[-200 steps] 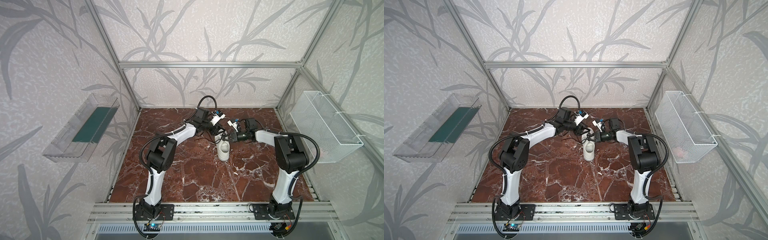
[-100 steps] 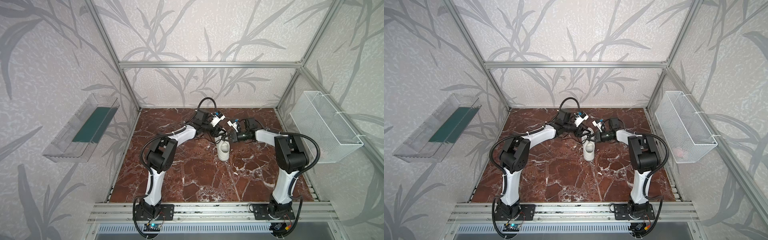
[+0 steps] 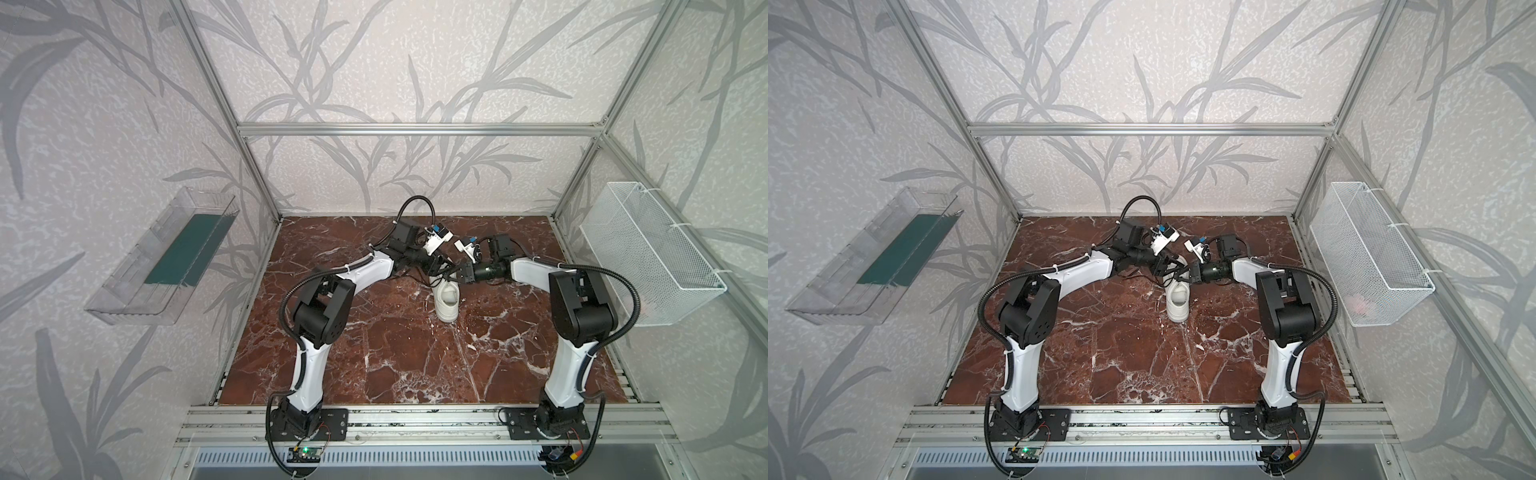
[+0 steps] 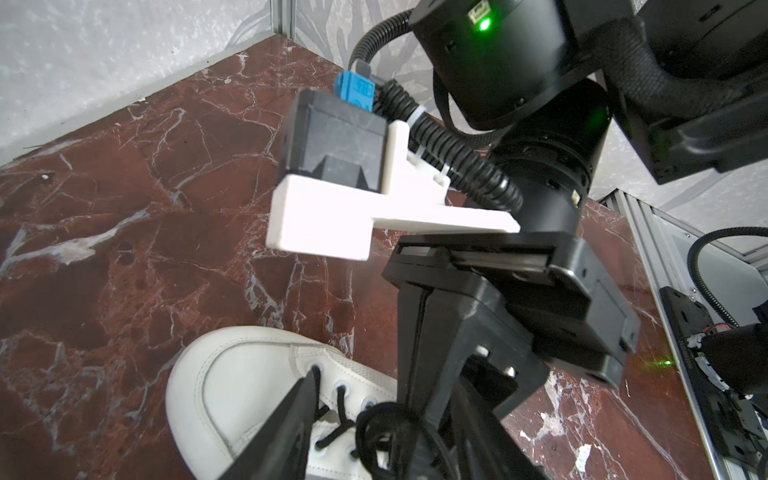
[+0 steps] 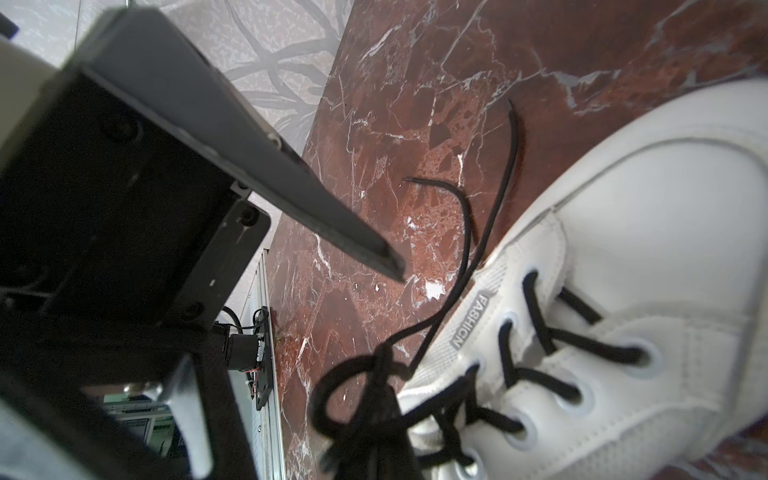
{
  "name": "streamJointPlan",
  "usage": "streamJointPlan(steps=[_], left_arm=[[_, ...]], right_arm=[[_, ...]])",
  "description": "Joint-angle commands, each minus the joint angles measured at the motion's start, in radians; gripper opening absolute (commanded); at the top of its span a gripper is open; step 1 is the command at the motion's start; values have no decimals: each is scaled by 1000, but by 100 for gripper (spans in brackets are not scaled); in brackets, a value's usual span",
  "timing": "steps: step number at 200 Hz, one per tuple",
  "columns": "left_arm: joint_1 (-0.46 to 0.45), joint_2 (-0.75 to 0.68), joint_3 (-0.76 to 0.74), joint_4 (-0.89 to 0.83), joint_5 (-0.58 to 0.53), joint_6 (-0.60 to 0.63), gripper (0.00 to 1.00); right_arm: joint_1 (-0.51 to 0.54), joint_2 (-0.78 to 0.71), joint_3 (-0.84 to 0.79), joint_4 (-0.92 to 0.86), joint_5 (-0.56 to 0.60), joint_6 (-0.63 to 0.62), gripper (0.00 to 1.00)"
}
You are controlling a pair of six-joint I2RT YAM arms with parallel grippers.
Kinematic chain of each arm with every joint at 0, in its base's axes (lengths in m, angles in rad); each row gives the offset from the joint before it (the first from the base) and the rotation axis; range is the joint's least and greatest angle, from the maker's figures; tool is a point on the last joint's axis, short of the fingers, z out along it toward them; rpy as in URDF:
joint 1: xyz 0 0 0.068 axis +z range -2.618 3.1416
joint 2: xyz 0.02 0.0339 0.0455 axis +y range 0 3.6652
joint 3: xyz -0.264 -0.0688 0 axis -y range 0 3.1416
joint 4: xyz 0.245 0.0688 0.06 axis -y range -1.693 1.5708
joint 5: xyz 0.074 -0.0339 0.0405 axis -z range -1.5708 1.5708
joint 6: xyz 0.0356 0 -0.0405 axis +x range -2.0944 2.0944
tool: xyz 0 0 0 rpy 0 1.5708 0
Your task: Tie the shoes
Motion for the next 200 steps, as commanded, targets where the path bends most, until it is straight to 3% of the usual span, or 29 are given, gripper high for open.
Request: streamJointPlan(steps=[1, 67, 96, 158, 200], left_arm=[[-3, -31, -14, 23, 18, -28, 51], [0, -25, -30, 90, 19, -78, 28], [1, -23, -28, 74, 29, -71, 36], [-1, -14, -30, 51, 32, -64, 37], [-3, -5, -29, 51, 38, -67, 45]], right_arm=[[0, 15, 19, -6, -8, -1, 0], [0, 25, 19, -1, -11, 9, 0], [0, 26, 19, -2, -12, 9, 0], [0, 32, 23, -5, -15, 9, 0], [0, 30, 31, -18, -15, 2, 0]])
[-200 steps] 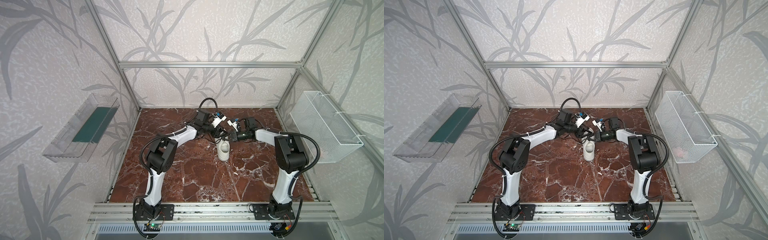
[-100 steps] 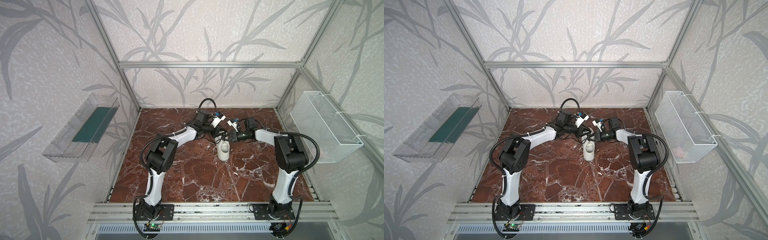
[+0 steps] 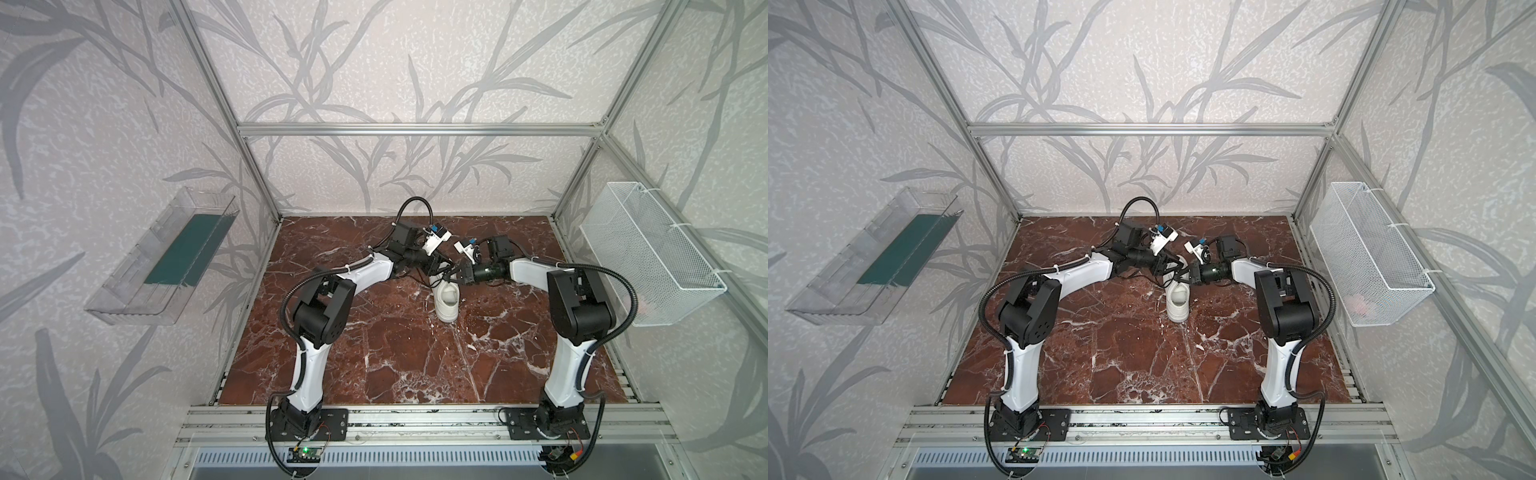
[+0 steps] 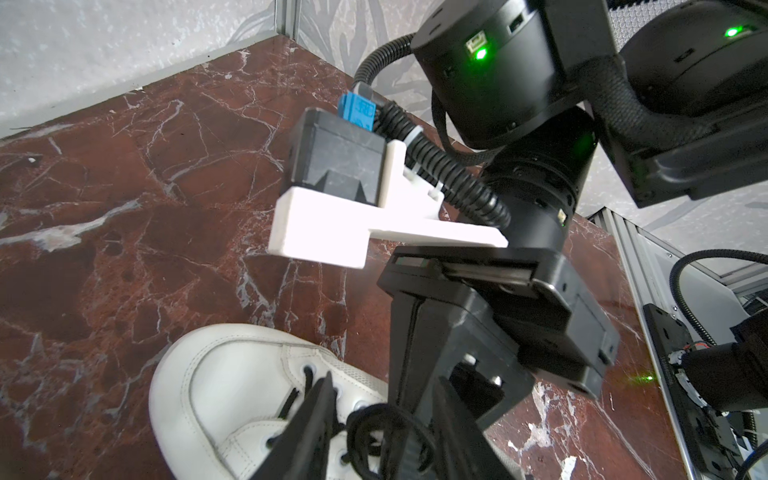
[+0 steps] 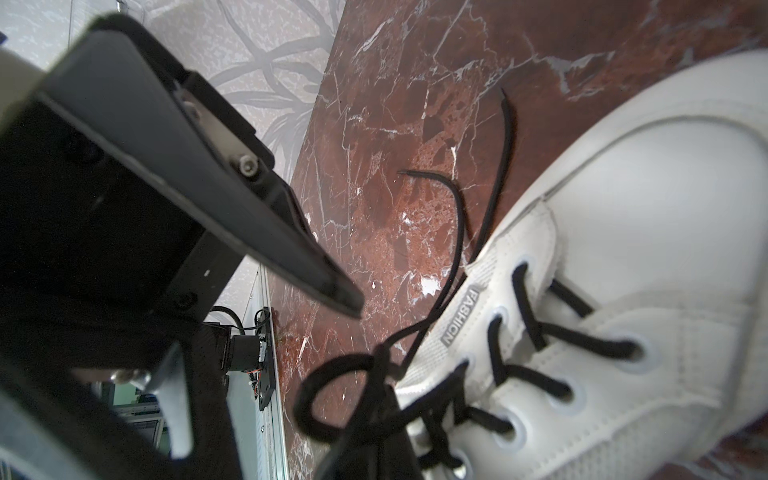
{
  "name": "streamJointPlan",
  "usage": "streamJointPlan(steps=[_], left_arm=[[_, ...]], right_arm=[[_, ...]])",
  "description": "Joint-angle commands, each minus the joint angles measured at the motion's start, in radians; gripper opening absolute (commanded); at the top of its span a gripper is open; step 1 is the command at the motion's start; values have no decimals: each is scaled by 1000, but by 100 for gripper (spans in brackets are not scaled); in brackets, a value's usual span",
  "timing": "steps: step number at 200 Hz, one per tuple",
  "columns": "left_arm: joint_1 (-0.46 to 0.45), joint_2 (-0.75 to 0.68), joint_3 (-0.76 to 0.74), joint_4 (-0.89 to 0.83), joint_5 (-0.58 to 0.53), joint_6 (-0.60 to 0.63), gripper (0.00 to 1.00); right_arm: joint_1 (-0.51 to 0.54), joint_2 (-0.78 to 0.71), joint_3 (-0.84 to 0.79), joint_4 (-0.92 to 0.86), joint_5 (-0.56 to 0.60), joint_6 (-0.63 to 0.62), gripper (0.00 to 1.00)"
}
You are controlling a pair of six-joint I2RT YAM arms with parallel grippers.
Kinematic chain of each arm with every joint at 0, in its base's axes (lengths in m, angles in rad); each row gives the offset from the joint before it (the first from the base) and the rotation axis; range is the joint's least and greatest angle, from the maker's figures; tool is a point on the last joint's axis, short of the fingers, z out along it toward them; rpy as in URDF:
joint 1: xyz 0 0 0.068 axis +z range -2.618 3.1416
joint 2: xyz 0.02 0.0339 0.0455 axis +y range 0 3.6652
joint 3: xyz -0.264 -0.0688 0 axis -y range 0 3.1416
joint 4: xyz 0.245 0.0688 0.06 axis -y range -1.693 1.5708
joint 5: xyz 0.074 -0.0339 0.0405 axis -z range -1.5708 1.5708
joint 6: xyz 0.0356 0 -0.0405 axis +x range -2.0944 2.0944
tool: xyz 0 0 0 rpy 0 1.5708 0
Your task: Tie the shoes
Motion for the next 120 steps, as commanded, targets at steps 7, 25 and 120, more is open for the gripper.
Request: streamJointPlan(steps=[7, 25, 120], left_arm=[[-4, -5, -4, -4, 21, -3, 45], [-5, -2, 0, -13, 21, 0, 45], [-5, 25, 25, -48, -4, 10, 49]], right_arm=[[0, 14, 30, -17, -15, -8, 0], [0, 16, 31, -17, -15, -8, 0], [0, 15, 32, -26, -19, -14, 0]])
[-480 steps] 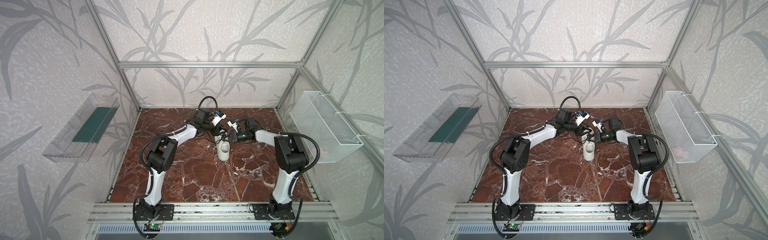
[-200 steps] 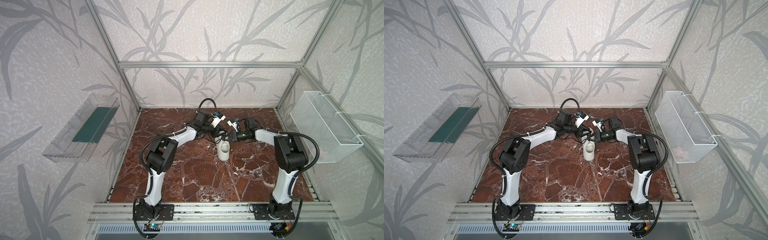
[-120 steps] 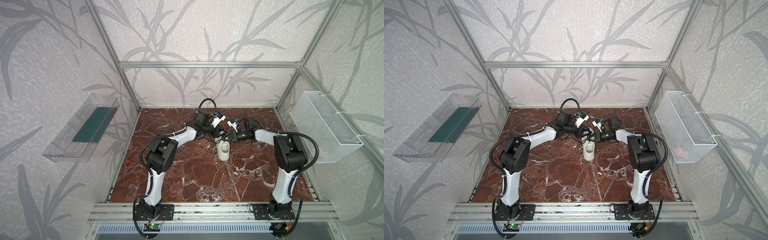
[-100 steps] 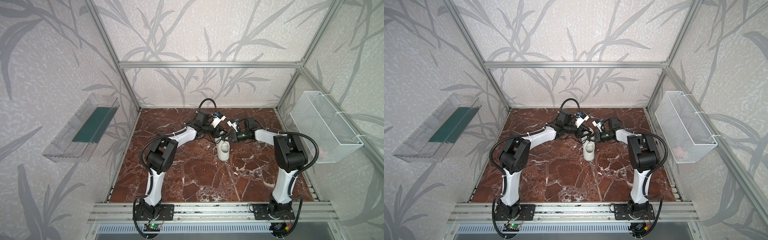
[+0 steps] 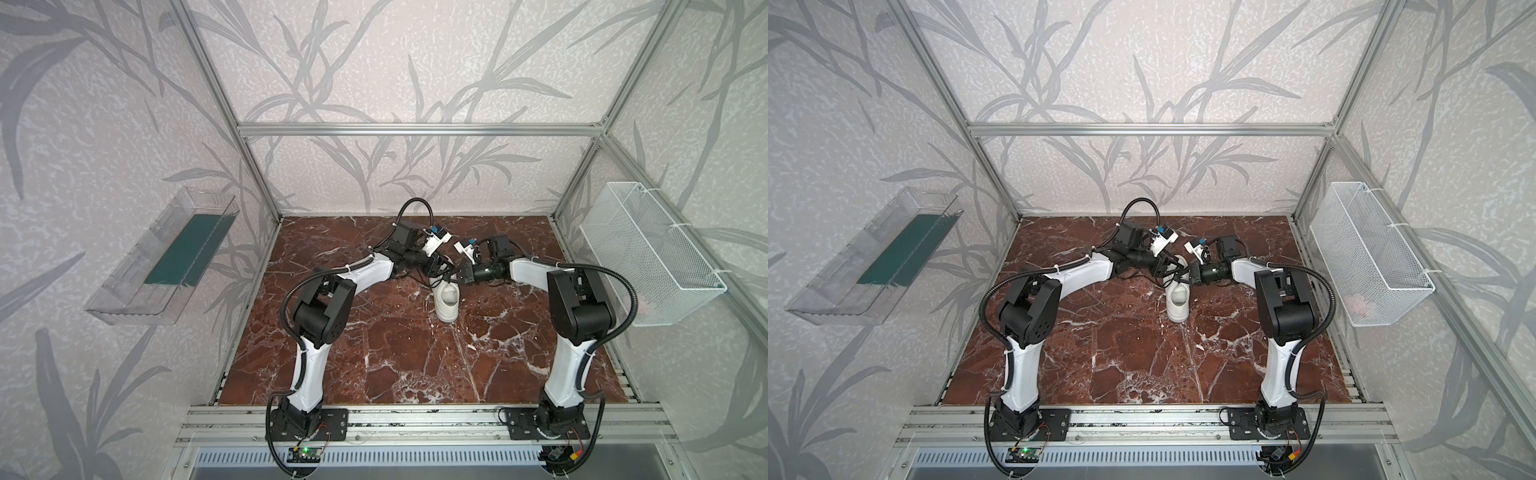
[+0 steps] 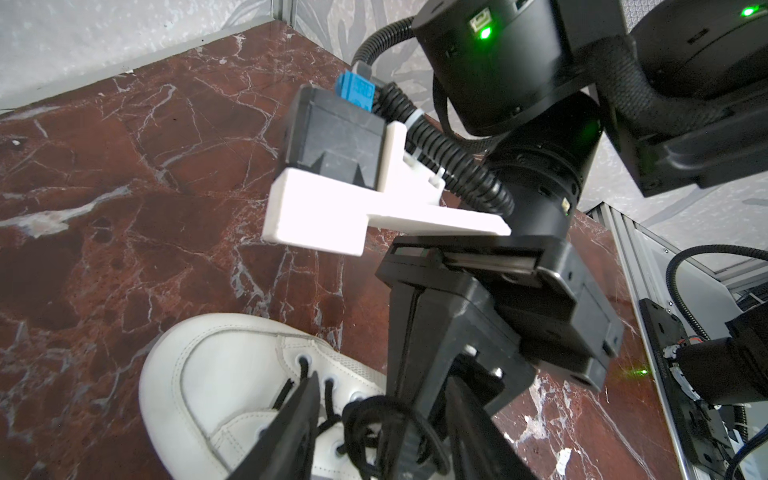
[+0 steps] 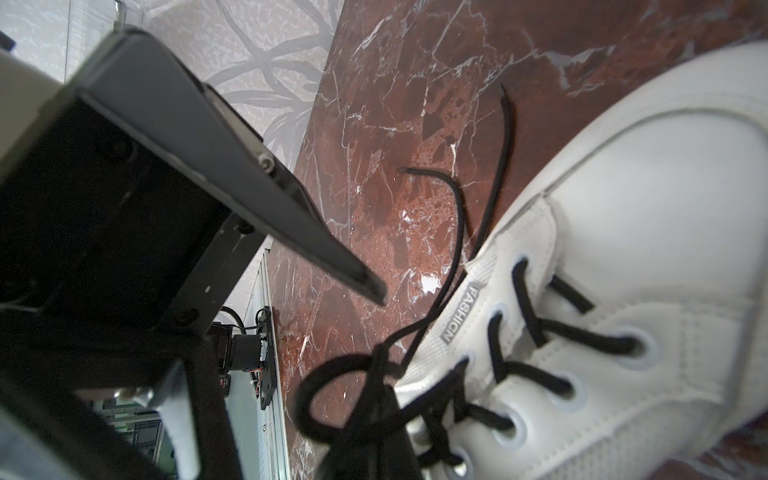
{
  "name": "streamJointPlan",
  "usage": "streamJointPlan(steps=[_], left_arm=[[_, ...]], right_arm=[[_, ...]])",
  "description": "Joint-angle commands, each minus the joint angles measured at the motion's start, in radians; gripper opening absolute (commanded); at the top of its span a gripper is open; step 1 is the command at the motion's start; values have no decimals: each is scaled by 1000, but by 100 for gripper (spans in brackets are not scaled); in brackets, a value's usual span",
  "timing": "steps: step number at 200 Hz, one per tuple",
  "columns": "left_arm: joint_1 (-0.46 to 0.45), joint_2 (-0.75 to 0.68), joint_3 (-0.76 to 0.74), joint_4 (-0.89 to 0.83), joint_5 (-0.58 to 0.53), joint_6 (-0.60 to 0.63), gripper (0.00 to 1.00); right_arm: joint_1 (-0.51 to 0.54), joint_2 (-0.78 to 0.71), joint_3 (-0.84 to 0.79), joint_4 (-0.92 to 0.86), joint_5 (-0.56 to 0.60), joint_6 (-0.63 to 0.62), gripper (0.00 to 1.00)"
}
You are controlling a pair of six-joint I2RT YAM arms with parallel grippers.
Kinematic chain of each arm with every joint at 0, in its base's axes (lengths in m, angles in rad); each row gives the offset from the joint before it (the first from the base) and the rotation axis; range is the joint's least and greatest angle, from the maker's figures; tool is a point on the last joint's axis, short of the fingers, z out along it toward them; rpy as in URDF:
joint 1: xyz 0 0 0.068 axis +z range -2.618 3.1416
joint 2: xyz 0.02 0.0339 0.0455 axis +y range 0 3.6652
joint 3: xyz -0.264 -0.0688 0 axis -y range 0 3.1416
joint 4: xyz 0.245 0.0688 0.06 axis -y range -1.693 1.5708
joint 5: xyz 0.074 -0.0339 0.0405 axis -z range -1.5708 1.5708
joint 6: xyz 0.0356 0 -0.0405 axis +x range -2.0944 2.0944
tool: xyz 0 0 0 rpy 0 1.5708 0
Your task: Tie the shoes
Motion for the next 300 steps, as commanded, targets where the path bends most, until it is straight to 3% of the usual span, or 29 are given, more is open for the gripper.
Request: streamJointPlan(steps=[1, 36, 80, 149, 247, 300], left_arm=[[-4, 23, 24, -22, -3, 9, 49], [-4, 33, 32, -23, 13, 6, 44], [-3, 27, 27, 6, 16, -12, 29], [-2, 12, 8, 59, 25, -46, 37], [3, 9, 0, 64, 25, -49, 0], [16, -4, -17, 71, 6, -44, 0]], right_arm=[[0, 15, 32, -17, -19, -13, 0], [1, 14, 34, -24, -20, -18, 0], [0, 15, 34, -28, -21, -22, 0], [0, 13, 34, -37, -21, -27, 0], [0, 12, 36, -44, -20, -32, 0], [-5, -6, 26, -62, -12, -48, 0]])
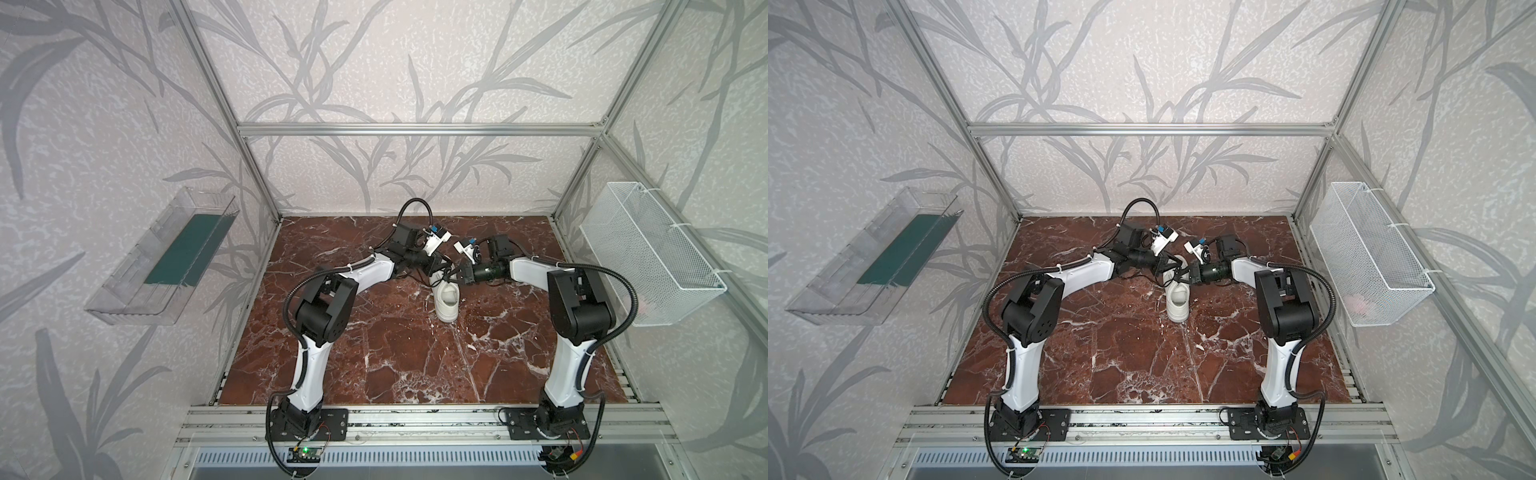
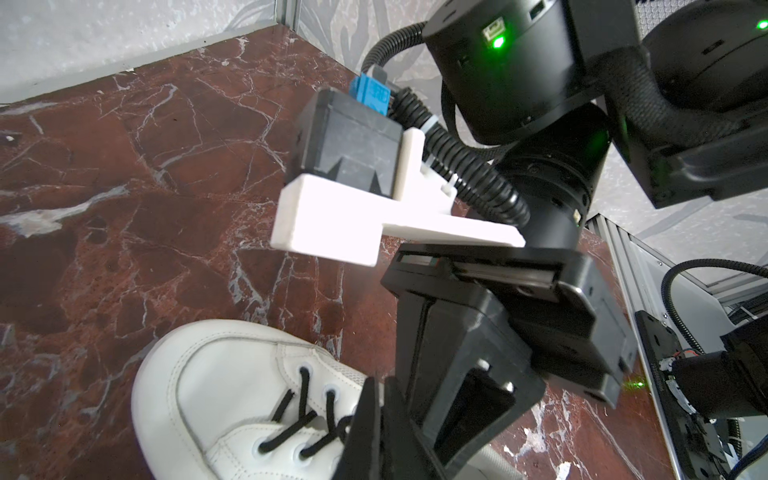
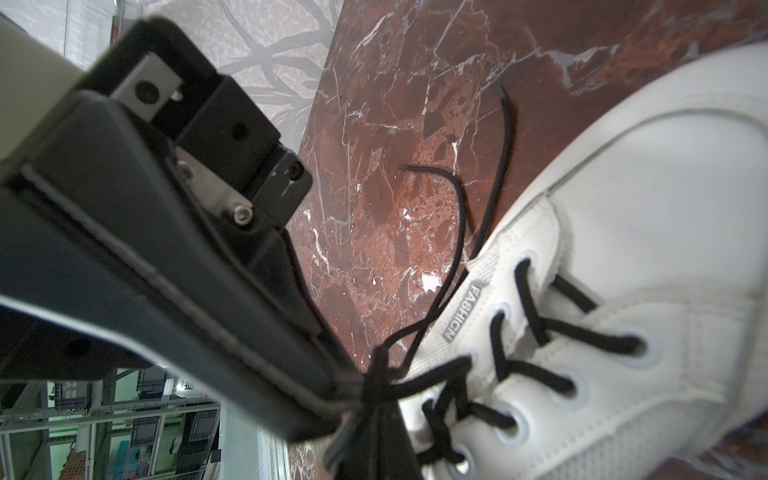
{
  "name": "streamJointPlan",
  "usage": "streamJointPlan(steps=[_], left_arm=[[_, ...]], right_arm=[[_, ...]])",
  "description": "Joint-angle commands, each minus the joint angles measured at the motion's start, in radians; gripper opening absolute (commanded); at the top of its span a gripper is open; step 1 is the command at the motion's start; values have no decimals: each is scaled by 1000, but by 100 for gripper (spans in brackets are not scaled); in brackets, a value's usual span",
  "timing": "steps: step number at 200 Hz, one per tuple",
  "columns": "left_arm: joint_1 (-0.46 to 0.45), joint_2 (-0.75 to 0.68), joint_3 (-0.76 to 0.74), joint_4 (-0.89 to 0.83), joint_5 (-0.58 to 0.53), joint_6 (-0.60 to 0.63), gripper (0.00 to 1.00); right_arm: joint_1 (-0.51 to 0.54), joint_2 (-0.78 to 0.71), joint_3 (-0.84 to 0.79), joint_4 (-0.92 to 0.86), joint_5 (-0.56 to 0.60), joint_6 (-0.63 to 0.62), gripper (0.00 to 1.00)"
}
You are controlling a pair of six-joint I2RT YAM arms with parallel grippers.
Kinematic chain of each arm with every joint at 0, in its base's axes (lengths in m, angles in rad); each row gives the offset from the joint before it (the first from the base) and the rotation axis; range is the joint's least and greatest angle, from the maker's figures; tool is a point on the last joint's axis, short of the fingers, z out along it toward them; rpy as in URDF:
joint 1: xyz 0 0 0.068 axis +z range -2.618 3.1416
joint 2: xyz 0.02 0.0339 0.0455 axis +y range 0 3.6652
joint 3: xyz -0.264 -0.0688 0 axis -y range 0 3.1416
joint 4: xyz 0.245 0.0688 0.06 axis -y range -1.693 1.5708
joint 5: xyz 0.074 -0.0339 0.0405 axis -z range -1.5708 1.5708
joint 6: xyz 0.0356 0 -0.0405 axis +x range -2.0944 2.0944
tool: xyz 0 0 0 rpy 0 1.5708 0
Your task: Tie the shoes
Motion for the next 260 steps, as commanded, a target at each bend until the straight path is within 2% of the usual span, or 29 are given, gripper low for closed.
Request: streamJointPlan(steps=[1, 142, 260], left_arm=[[8, -23, -17, 24, -4, 1, 0], [32, -31, -34, 16, -37, 9, 0], [46, -54, -50, -62, -101, 71, 0]], right_arm=[[-6, -7, 15, -33, -12, -23, 0], [-52, -50, -34, -51, 15, -40, 0], [-105, -86, -93, -18, 59, -12, 0]])
